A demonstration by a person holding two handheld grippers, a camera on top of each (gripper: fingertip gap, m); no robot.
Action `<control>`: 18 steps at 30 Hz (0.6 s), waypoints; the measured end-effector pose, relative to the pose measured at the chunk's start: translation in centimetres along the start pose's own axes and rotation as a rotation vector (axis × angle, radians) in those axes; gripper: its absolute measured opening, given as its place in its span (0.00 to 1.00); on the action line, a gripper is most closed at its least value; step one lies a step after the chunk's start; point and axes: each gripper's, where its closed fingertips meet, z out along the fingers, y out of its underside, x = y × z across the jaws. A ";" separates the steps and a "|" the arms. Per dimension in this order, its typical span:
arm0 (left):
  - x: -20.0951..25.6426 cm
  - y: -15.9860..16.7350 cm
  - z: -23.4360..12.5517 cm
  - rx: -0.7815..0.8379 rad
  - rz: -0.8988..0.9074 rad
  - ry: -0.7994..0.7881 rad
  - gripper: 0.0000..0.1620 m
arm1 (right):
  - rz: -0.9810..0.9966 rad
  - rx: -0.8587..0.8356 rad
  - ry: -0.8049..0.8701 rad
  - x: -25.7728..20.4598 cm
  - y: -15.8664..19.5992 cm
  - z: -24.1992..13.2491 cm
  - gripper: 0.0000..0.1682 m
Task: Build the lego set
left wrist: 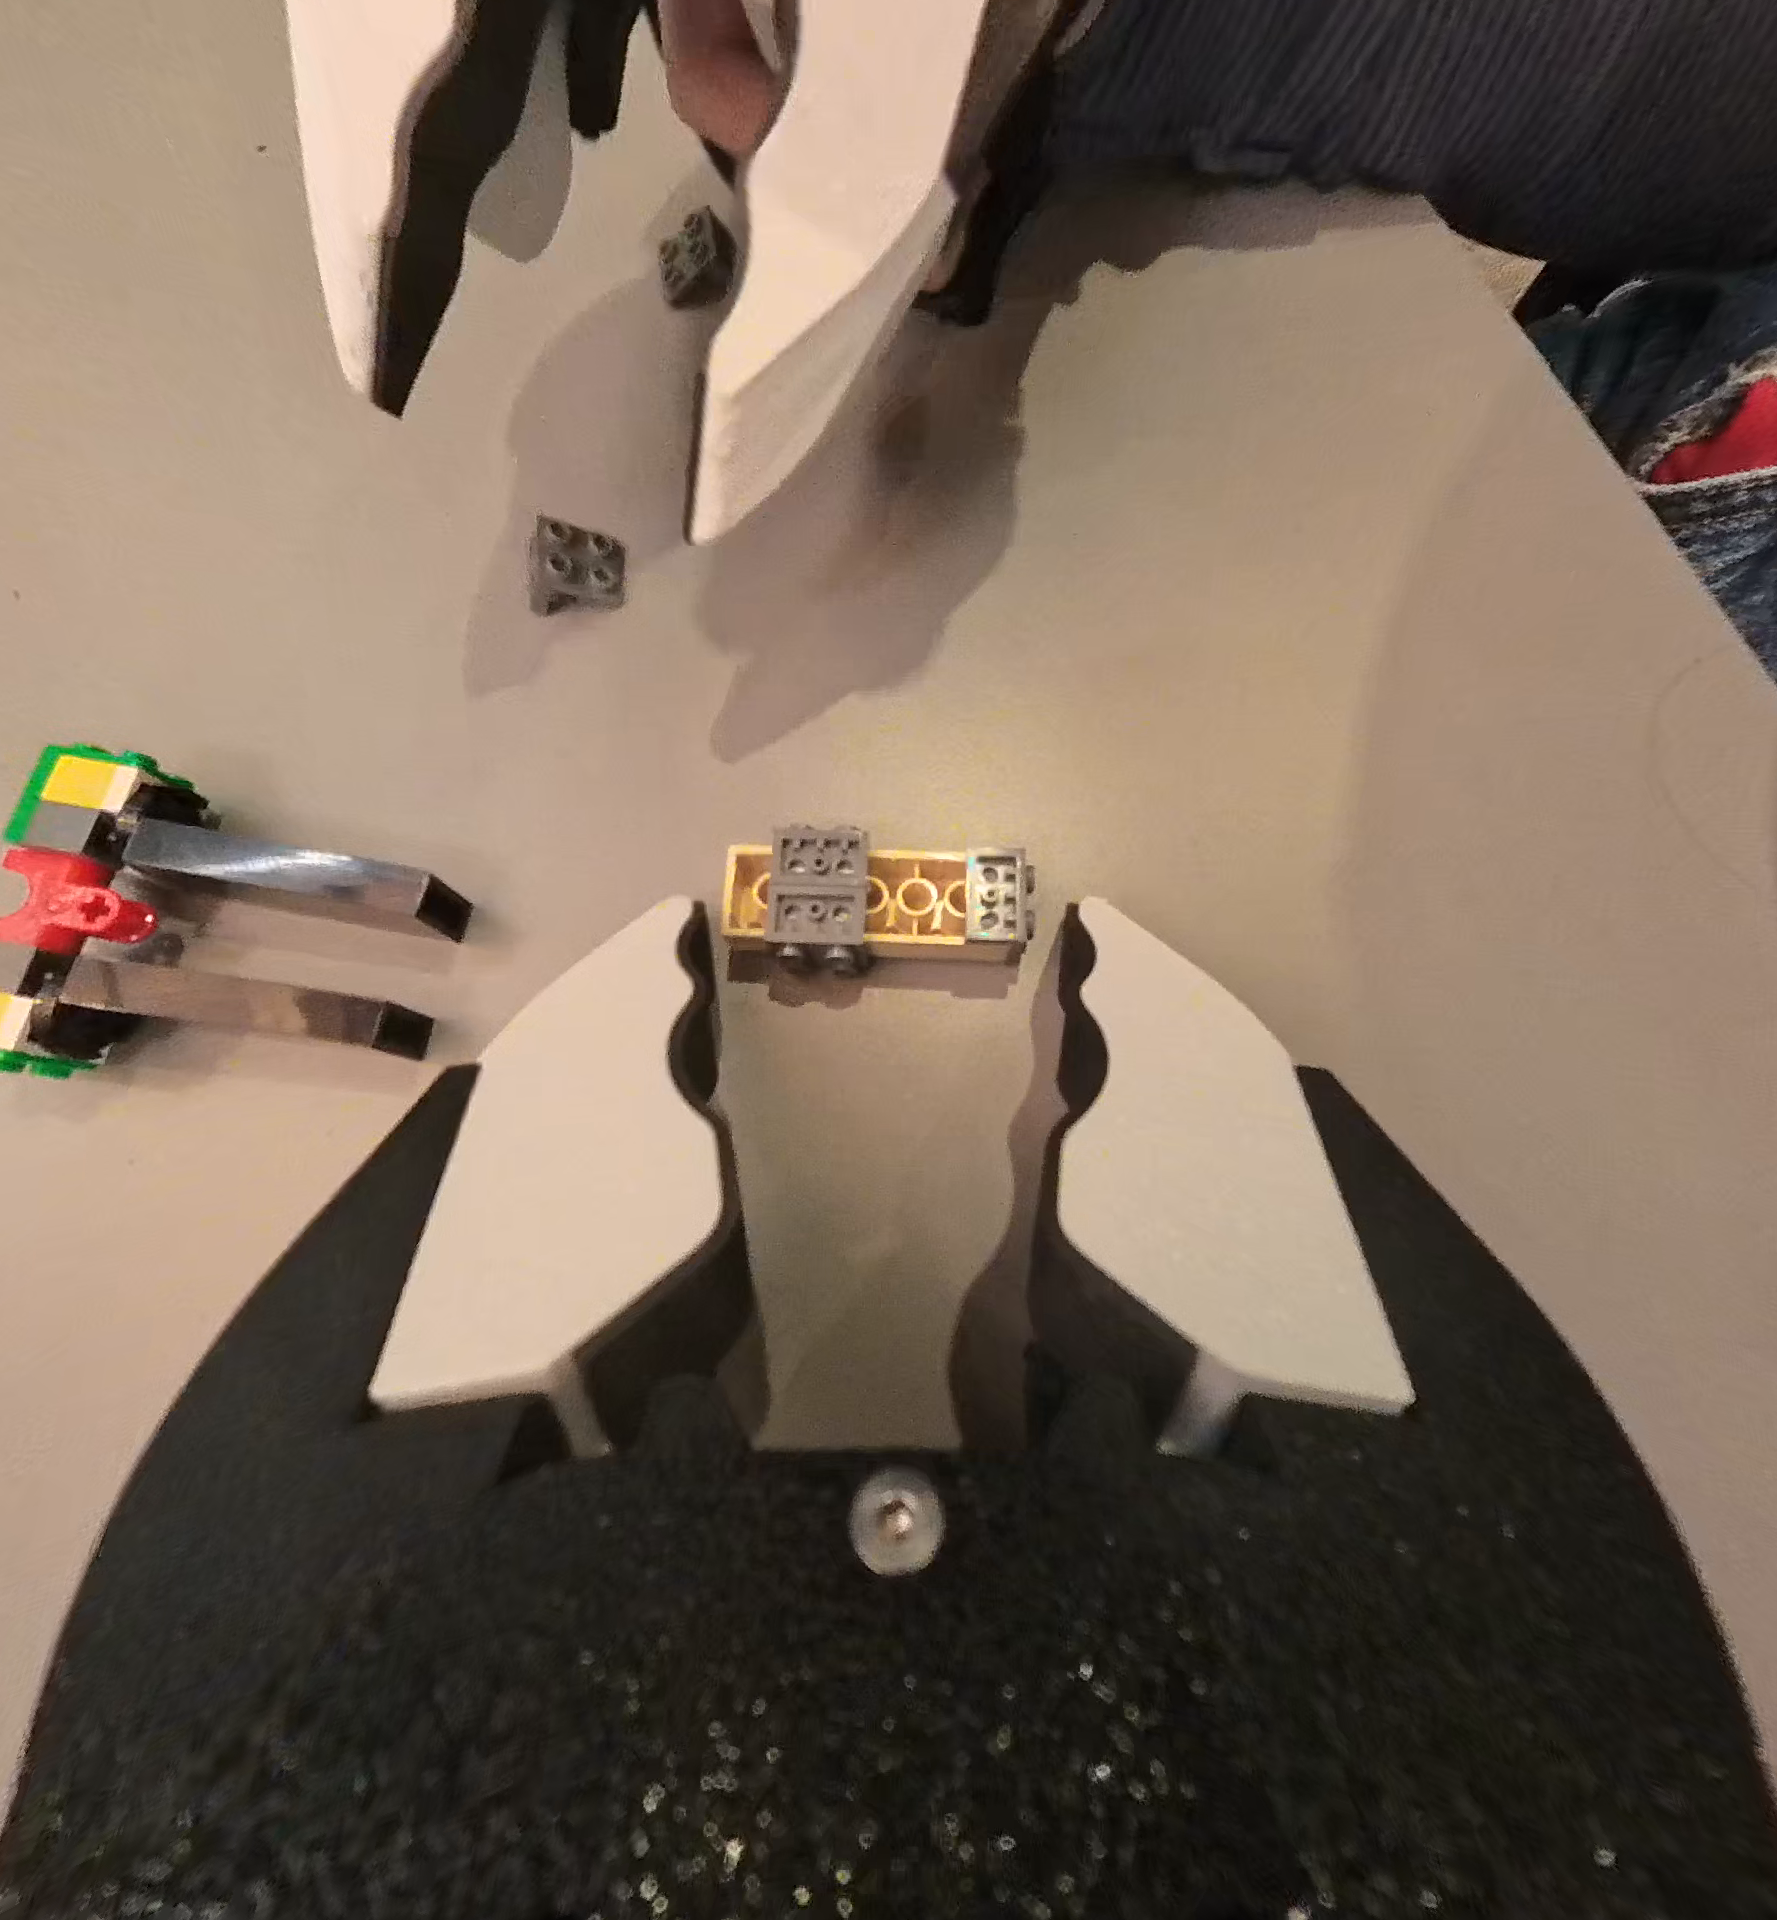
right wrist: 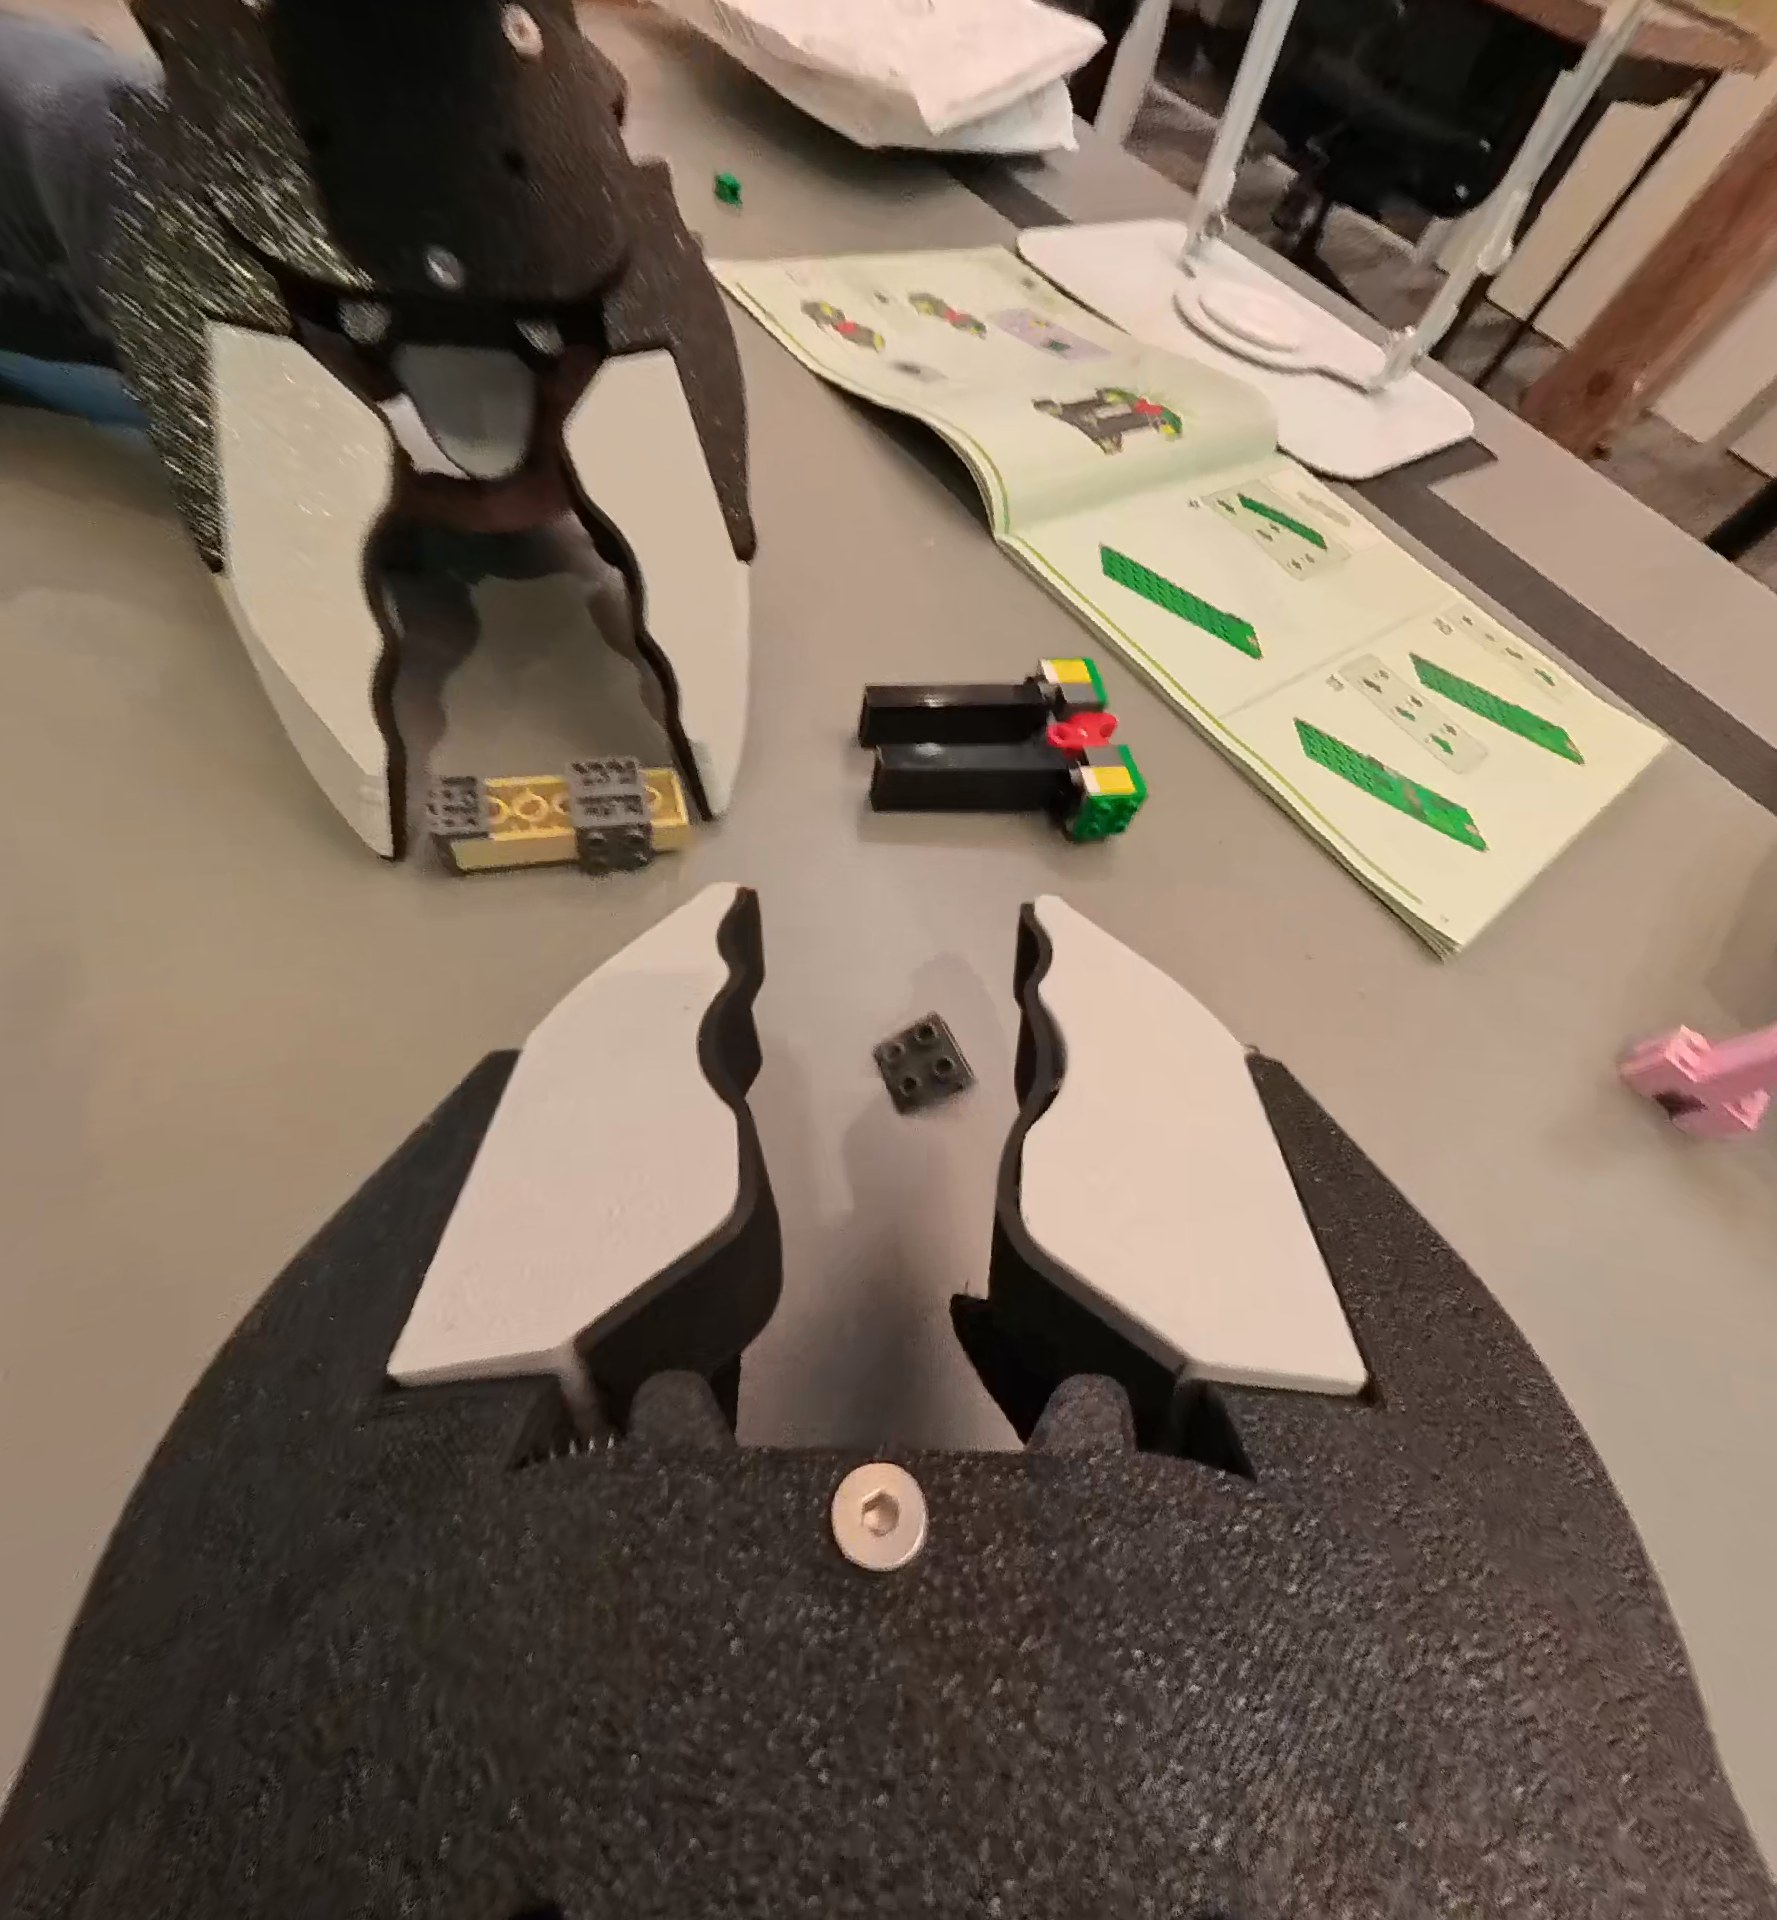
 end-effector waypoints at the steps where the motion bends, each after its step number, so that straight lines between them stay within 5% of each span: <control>1: 0.0 -0.1 0.0 0.002 0.007 -0.002 0.39 | -0.001 -0.020 0.017 0.2 0.3 -0.1 0.27; 14: -0.2 -0.4 0.2 0.008 0.023 -0.022 0.35 | -0.084 -0.239 0.024 0.5 3.4 -1.3 0.16; 18: -0.4 -0.5 0.1 0.018 0.051 -0.063 0.35 | 0.132 -0.280 0.072 2.0 3.6 -1.4 0.16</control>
